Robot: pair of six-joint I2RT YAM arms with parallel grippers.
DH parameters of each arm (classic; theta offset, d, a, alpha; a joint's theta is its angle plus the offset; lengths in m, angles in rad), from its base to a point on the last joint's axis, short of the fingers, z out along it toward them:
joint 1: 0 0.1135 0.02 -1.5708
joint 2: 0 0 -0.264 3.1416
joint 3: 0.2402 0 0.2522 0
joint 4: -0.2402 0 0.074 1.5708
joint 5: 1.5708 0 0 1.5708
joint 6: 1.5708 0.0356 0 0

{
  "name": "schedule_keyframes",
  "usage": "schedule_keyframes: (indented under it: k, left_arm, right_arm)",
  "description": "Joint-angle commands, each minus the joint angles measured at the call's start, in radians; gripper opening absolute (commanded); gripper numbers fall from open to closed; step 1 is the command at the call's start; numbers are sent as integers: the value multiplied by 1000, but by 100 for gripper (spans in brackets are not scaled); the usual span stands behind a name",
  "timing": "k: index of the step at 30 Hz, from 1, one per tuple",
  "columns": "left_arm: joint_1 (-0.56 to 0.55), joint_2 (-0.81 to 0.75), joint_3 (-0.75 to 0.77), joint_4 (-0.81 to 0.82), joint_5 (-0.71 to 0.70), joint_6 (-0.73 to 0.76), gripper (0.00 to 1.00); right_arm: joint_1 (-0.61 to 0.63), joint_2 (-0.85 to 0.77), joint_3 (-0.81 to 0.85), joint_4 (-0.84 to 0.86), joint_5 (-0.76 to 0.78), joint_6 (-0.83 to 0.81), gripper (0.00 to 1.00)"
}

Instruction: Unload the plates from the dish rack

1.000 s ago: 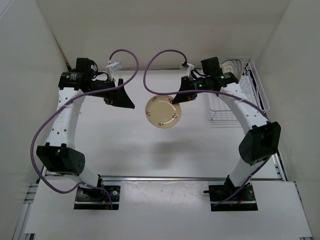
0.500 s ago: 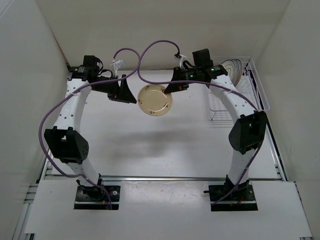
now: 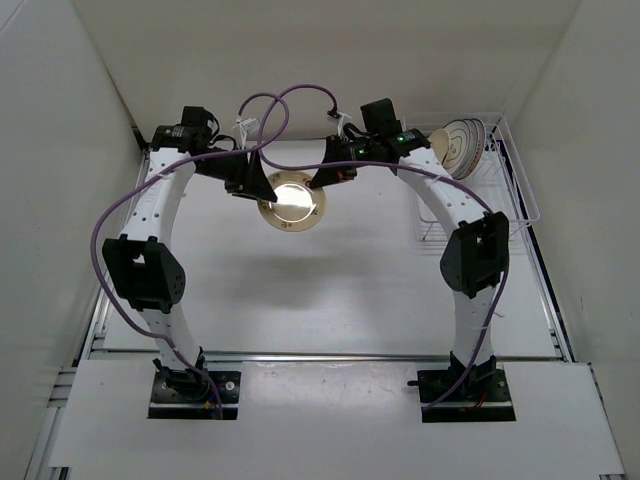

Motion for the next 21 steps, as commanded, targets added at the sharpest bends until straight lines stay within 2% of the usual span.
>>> schedule_keyframes:
  k: [1, 3, 5, 8, 10, 13, 14, 15, 16, 17, 20, 21]
  left_arm:
    - [-14, -1, 44, 10, 1, 9, 54]
    - [-15, -1, 44, 10, -10, 9, 40]
    - [-15, 8, 53, 10, -19, 9, 30]
    - [-15, 8, 62, 19, -39, 0, 24]
    - [-15, 8, 63, 19, -51, 0, 10]
    - [-15, -2, 63, 33, -110, -20, 10]
    - [-15, -11, 63, 45, -132, -35, 10]
    - [-15, -12, 63, 72, -196, -72, 10]
    - [-15, -12, 73, 86, -235, -92, 10]
    - [-15, -22, 73, 97, -276, -112, 10]
    - [-15, -22, 99, 120, -407, -163, 10]
    - [-5, -22, 99, 135, -429, -176, 10]
  right_arm:
    - [3, -3, 64, 54, -28, 27, 0]
    - [3, -3, 64, 54, -28, 27, 0]
    - [3, -3, 64, 54, -28, 27, 0]
    - [3, -3, 53, 54, -28, 27, 0]
    - [3, 6, 53, 54, -28, 27, 0]
    - [-7, 15, 53, 54, -4, 27, 2]
    - [-7, 15, 53, 38, 30, 27, 12]
    - [-7, 15, 62, 10, 135, 15, 45]
    - [-16, 5, 62, 10, 200, 6, 45]
    - [-16, -9, 62, -19, 264, 5, 61]
    - [-16, -53, 21, -50, 534, -11, 80]
    - [-25, -64, 4, -50, 593, -25, 82]
